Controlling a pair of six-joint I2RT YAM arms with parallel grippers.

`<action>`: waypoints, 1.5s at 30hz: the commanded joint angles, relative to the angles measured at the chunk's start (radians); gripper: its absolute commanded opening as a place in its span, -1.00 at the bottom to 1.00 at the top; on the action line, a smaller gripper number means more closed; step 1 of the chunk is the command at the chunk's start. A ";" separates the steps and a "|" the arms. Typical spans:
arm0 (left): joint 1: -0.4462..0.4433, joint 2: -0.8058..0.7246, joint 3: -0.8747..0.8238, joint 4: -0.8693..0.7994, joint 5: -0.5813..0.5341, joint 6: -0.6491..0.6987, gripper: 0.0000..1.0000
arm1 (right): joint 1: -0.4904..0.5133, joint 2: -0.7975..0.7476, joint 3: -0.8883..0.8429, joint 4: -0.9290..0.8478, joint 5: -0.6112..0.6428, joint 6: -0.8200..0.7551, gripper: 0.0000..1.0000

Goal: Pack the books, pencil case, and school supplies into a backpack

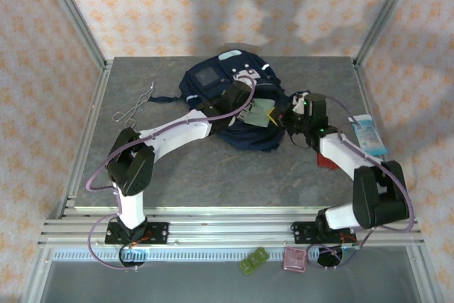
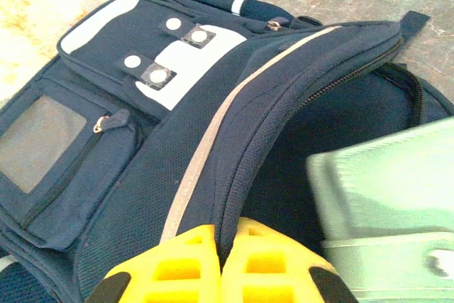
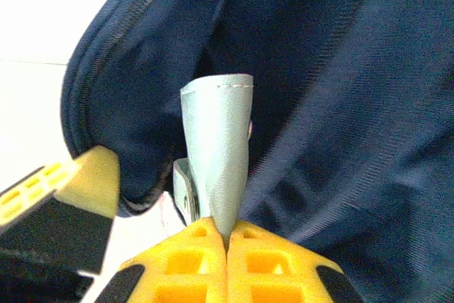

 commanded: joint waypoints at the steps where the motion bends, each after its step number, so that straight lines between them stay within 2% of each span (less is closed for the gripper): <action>1: 0.000 -0.036 0.064 -0.002 0.024 -0.035 -1.00 | 0.039 0.070 0.062 0.143 0.044 0.097 -1.00; 3: 0.000 -0.034 0.073 -0.005 0.043 -0.049 -1.00 | 0.058 0.130 0.079 0.227 0.044 0.171 -1.00; 8: -0.001 -0.036 0.074 -0.002 0.087 -0.092 -1.00 | 0.143 0.264 0.158 0.281 0.148 0.286 -1.00; 13: 0.000 -0.034 0.068 0.013 0.113 -0.125 -1.00 | 0.241 0.389 0.202 0.506 0.195 0.412 -1.00; 16: -0.001 -0.033 0.062 0.020 0.109 -0.132 -1.00 | 0.265 0.437 0.274 0.406 0.188 0.377 -0.72; 18: -0.001 -0.033 0.055 0.022 0.098 -0.132 -1.00 | 0.264 0.415 0.247 0.363 0.207 0.352 -0.47; 20: 0.001 -0.034 0.044 0.026 0.088 -0.128 -1.00 | 0.258 0.371 0.211 0.317 0.230 0.315 -0.30; 25: 0.002 -0.038 0.025 0.030 0.079 -0.123 -1.00 | 0.236 0.223 0.146 0.070 0.302 0.162 -0.22; 30: 0.004 -0.044 0.000 0.034 0.080 -0.124 -1.00 | 0.187 -0.002 0.027 -0.084 0.390 0.062 -0.18; 35: 0.004 -0.044 -0.014 0.037 0.083 -0.127 -1.00 | 0.106 -0.184 0.018 -0.309 0.498 -0.040 -0.13; 37: 0.004 -0.042 -0.017 0.037 0.089 -0.131 -1.00 | 0.043 -0.238 0.027 -0.433 0.562 -0.061 -0.07; 41: 0.004 -0.039 -0.021 0.044 0.099 -0.141 -1.00 | -0.136 -0.315 0.028 -0.666 0.673 -0.098 0.20; 45: 0.004 -0.033 -0.017 0.042 0.104 -0.141 -1.00 | -0.324 -0.334 -0.036 -0.756 0.699 -0.152 0.44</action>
